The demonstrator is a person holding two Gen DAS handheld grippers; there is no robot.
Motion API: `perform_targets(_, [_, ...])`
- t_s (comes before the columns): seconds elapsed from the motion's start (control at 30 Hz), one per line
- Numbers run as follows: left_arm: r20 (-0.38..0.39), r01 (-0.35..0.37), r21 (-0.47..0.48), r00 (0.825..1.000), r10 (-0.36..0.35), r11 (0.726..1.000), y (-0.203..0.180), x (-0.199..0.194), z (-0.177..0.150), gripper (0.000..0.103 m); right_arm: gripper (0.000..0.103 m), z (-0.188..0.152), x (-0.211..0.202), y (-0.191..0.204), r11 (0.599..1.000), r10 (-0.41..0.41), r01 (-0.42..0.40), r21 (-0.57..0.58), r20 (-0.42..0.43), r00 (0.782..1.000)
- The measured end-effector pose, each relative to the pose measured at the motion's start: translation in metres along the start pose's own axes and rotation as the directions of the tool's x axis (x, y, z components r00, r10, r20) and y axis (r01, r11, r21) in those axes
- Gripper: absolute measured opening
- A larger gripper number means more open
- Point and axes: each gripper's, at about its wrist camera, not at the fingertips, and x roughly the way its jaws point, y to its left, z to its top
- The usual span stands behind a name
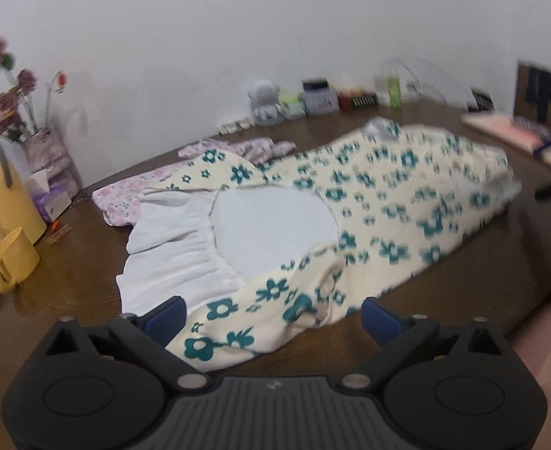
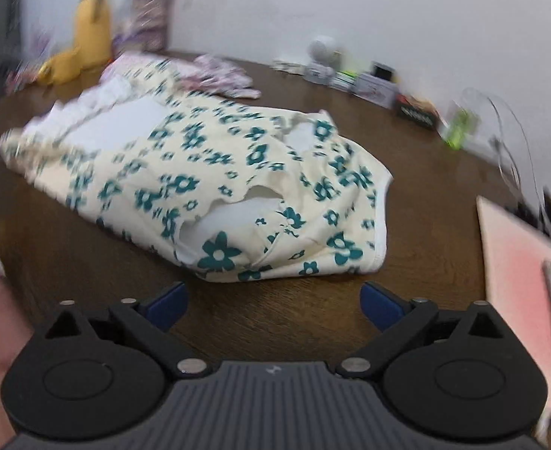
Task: Fold clothes
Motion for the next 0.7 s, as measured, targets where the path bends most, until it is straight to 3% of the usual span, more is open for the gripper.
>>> perform_targets(0.07, [-0.029,-0.002,0.078,1.0,0.004,0.997,-0.004,0.003,0.0,0.091,0.096,0.001,0.0,0.008,0.98,0.004,0.002,-0.197,0.031,0.999])
perform_targets(0.17, [-0.053,0.01,0.172,0.999,-0.001,0.985,-0.007,0.007,0.001,0.084,0.092,0.005,0.003,0.019,0.898,0.016,0.001,-0.44,0.036,0.999])
perform_targets(0.3, [-0.067,0.054,0.277,0.997,-0.037,0.959,-0.009,0.011,0.007,0.071,0.067,0.026,0.017,0.018,0.842,0.071,-0.112,-0.527,-0.097,0.993])
perform_targets(0.4, [-0.106,0.084,0.354,0.993,-0.049,0.932,-0.012,0.017,0.01,0.057,0.064,0.035,0.026,0.019,0.795,0.084,-0.162,-0.584,-0.158,0.984])
perform_targets(0.5, [-0.159,0.139,0.4,0.984,-0.081,0.906,-0.012,0.023,0.012,0.041,0.053,0.04,0.033,0.022,0.748,0.101,-0.212,-0.629,-0.207,0.973])
perform_targets(0.7, [-0.194,0.17,0.487,0.977,-0.084,0.857,-0.015,0.03,0.016,0.034,0.042,0.045,0.045,0.021,0.725,0.119,-0.245,-0.643,-0.234,0.965])
